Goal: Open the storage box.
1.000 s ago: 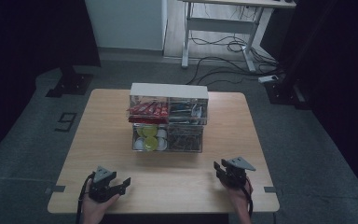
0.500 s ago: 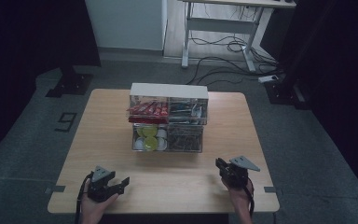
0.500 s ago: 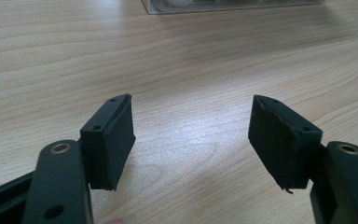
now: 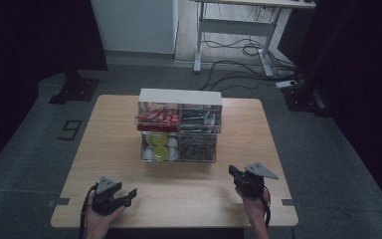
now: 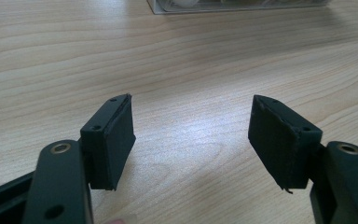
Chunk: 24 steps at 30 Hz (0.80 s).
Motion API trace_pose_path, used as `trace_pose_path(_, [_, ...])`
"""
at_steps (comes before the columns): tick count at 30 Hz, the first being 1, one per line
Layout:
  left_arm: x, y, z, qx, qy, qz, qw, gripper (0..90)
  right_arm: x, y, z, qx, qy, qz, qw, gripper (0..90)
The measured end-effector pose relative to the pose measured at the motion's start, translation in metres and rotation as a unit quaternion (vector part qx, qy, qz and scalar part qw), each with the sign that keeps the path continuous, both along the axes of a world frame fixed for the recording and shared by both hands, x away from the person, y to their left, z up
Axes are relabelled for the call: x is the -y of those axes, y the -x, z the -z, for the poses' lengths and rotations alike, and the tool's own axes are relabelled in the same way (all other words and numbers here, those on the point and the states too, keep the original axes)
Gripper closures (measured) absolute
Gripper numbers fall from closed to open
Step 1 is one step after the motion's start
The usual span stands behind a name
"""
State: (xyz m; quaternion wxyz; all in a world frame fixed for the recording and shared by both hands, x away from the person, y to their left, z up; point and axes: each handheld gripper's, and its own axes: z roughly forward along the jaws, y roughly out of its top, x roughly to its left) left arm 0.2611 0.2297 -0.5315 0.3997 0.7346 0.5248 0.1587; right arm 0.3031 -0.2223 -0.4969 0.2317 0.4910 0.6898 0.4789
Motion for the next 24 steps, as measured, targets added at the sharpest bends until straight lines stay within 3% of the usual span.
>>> trace_pose_path(9, [0.0,0.0,0.0,-0.001,0.001,0.001,1.0,31.5,-0.012,-0.002,-0.014,0.017,0.0,-0.016,0.9997,89.4])
trace_pose_path(24, [0.0,0.0,0.001,-0.003,0.0,0.003,1.0,32.0,-0.035,-0.012,-0.018,0.019,0.002,-0.039,0.9991,89.3])
